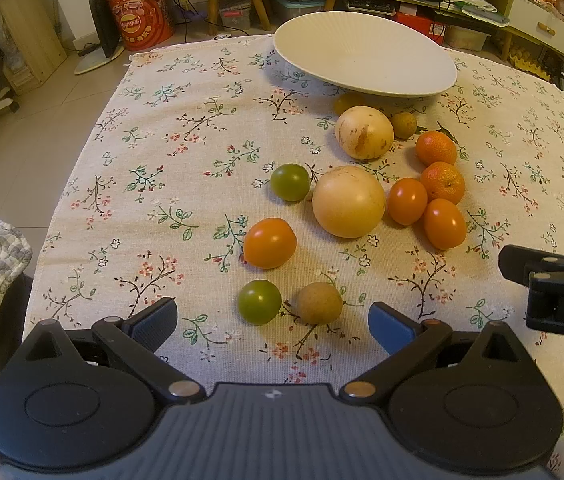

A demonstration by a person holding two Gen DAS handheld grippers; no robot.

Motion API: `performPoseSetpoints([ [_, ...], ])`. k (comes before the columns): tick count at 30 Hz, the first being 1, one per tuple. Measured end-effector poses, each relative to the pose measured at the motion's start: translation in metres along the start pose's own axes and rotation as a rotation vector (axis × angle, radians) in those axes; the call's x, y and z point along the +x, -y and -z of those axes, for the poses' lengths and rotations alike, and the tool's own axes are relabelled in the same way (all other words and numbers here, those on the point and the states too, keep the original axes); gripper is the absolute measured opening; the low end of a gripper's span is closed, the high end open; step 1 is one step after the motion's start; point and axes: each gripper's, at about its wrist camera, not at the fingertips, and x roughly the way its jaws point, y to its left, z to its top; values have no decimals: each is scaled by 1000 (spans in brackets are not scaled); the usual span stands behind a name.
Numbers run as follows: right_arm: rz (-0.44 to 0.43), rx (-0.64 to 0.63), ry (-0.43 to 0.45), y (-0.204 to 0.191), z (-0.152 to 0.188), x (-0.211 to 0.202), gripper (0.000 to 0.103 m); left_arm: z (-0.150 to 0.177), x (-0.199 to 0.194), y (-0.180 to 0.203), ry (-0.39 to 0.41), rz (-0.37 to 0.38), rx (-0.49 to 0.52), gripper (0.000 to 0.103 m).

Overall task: Organize fruits
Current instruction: 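Grasp the pale grapefruit with the left tool while the right tool grasps the yellow pear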

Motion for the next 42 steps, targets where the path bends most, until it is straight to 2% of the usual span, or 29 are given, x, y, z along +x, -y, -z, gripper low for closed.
performPoseSetpoints([
  [13,-10,37,24,10,-11,-5,103,-8,-7,-2,-11,35,-2,86],
  [19,-50,96,12,21,-27,0,103,-23,-8,-3,-27,78,53,86],
  [25,-117,137,-23,27,-37,10,103,-40,-8,-11,10,108,104,86],
  [29,-176,126,4,25,-45,12,103,-43,-5,-14,68,176,113,84],
  [34,-279,132,10,20,-58,22,97,-44,0,-10,93,272,143,65],
  [35,-298,136,10,19,-61,24,96,-45,1,-10,97,289,144,64],
  [42,-415,154,0,7,-74,37,85,-47,12,-14,90,389,117,41],
])
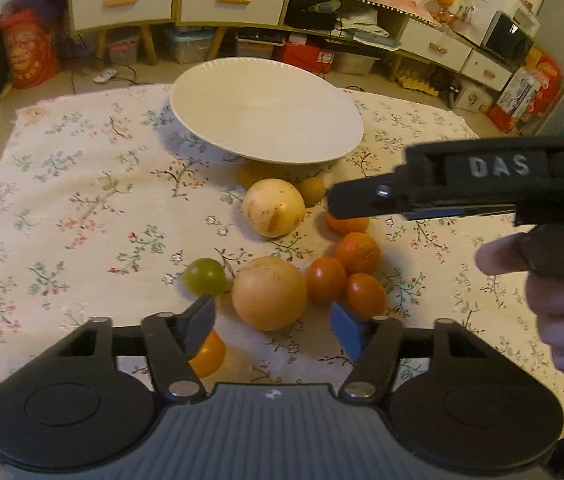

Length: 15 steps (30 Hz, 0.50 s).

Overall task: Organize fruits
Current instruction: 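Grasp the pale grapefruit with the left tool while the right tool grasps the yellow pear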

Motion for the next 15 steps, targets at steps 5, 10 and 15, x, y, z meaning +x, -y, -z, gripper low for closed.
performPoseSetpoints([
  [5,-62,33,-19,-3,-7,16,73,1,4,2,-2,48,12,27],
  [10,-63,22,-19,-9,-10,28,64,1,10,1,4,35,21,21],
  [15,-47,24,-37,-9,-8,41,59,1,11,1,29,32,44,21],
])
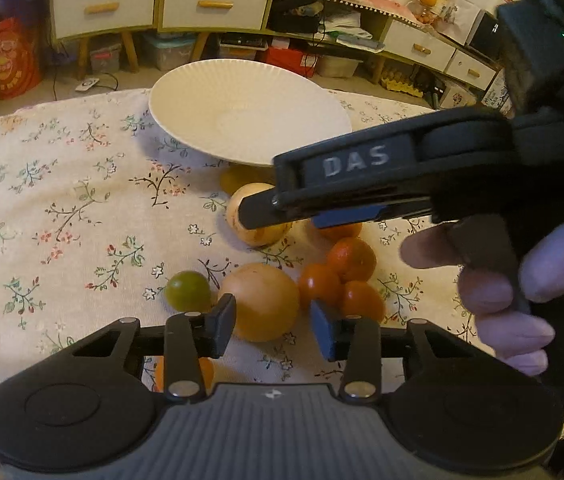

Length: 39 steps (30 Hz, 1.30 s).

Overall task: Organize fruits
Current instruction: 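Grasp the pale grapefruit with the left tool while the right tool grasps the yellow pear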

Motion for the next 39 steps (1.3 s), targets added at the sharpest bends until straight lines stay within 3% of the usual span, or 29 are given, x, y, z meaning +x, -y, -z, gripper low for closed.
performPoseSetpoints([
  [10,38,18,9,6,-1,12,55,3,6,-4,-12,-16,14,21],
  [17,77,7,27,1,0,21,52,4,11,-2,4,-26,20,26],
  [20,96,6,20,3,2,24,46,4,16,-1,5,-29,17,30],
  [32,79,1,43,-2,0,8,43,0,23,5,34,-49,17,32],
  [35,51,1,52,-1,-1,0,24,0,25,7,51,-55,23,32],
  [39,33,-2,44,1,-2,-7,24,1,24,11,52,-66,31,31],
])
